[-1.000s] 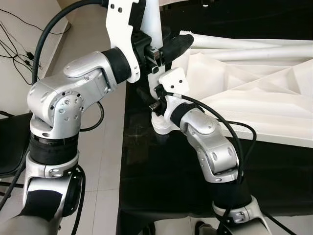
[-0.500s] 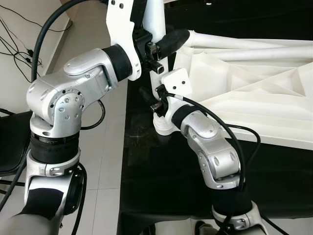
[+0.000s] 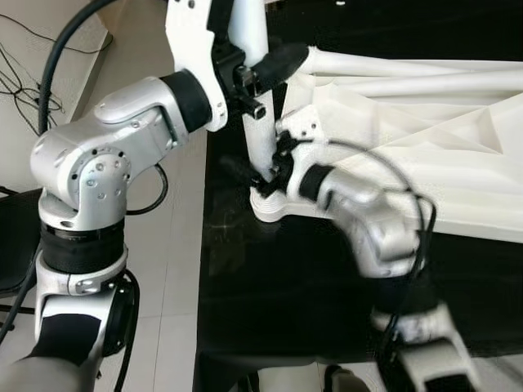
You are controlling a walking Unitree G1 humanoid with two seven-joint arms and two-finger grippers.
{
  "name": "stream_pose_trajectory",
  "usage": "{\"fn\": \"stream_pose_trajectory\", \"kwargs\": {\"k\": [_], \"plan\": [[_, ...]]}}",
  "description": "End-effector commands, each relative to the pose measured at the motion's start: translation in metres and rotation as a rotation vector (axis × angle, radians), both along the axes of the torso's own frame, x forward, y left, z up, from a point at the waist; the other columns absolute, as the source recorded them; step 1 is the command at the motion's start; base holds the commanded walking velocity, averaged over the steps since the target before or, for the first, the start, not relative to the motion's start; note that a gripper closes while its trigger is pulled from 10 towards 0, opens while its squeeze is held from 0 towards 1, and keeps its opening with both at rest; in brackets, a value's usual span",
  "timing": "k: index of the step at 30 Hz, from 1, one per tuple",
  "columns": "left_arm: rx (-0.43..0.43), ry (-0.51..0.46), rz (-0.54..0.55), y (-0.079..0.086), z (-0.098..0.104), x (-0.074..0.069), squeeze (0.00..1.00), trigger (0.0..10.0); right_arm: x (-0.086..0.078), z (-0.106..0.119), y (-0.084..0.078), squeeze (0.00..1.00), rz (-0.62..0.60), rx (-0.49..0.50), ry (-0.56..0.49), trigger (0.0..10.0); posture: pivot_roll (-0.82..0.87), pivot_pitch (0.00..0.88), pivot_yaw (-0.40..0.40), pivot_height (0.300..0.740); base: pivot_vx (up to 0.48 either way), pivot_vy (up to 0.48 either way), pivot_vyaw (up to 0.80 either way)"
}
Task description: Building children table
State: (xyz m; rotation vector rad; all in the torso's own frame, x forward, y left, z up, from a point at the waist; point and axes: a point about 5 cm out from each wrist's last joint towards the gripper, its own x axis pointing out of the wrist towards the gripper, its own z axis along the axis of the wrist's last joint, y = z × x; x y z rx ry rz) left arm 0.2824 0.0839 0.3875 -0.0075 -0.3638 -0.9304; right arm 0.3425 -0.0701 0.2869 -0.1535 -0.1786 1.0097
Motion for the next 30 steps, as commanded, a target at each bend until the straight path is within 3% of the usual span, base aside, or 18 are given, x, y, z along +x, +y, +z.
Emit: {"fn": "stream_pose_trajectory", "kwargs": {"k": [1, 2, 3, 10, 11, 12, 17, 28, 29, 30], "plan": [[0.064, -0.033, -0.167, -0.019, 0.002, -0.019, 0.0, 0.0, -0.009, 0.008, 0.018, 0.1, 0.281, -0.054, -0.069, 10.0, -0.02, 0.258, 0.133, 0.74, 0.0, 0.0, 0.0], [0.064, -0.033, -0.169, -0.02, 0.003, -0.019, 0.0, 0.0, -0.011, 0.01, 0.019, 0.1, 0.354, -0.081, -0.08, 10.0, -0.02, 0.257, 0.133, 0.74, 0.0, 0.0, 0.0], [0.065, -0.032, -0.169, -0.02, 0.003, -0.019, 0.0, 0.0, -0.012, 0.011, 0.02, 0.0, 0.406, -0.098, -0.097, 10.0, -0.02, 0.258, 0.133, 0.74, 0.0, 0.0, 0.0], [0.061, -0.031, -0.173, -0.02, 0.003, -0.018, 0.0, 0.0, -0.013, 0.008, 0.026, 0.0, 0.6, -0.156, -0.058, 10.0, -0.01, 0.257, 0.134, 0.74, 0.0, 0.0, 0.0], [0.06, -0.03, -0.173, -0.02, 0.003, -0.018, 0.0, 0.0, -0.012, 0.006, 0.028, 0.0, 0.627, -0.155, -0.041, 1.6, -0.01, 0.259, 0.132, 0.74, 0.0, 0.0, 0.0], [0.06, -0.029, -0.173, -0.02, 0.002, -0.018, 0.0, 0.0, -0.011, 0.004, 0.029, 0.0, 0.649, -0.15, -0.025, 0.0, -0.01, 0.259, 0.132, 0.74, 0.0, 0.0, 0.0], [0.06, -0.023, -0.169, -0.019, 0.0, -0.015, 0.0, 0.0, -0.008, 0.0, 0.031, 0.0, 0.702, -0.153, -0.022, 0.0, 0.0, 0.262, 0.131, 0.74, 0.0, 0.0, 0.0], [0.061, -0.022, -0.166, -0.021, -0.001, -0.014, 0.0, 0.0, -0.003, -0.003, 0.025, 0.0, 0.678, -0.122, -0.017, 0.0, -0.01, 0.26, 0.131, 0.74, 0.0, 0.0, 0.0], [0.037, -0.011, -0.156, -0.021, 0.0, -0.013, 0.2, 3.3, -0.002, -0.004, 0.024, 0.0, 0.665, -0.115, -0.019, 0.0, -0.01, 0.259, 0.132, 0.74, 0.0, 0.0, 0.0], [0.037, -0.011, -0.156, -0.021, 0.0, -0.013, 0.2, 3.3, -0.002, -0.004, 0.024, 0.0, 0.665, -0.115, -0.019, 0.0, -0.01, 0.259, 0.132, 0.74, 0.0, 0.0, 0.0]]}}
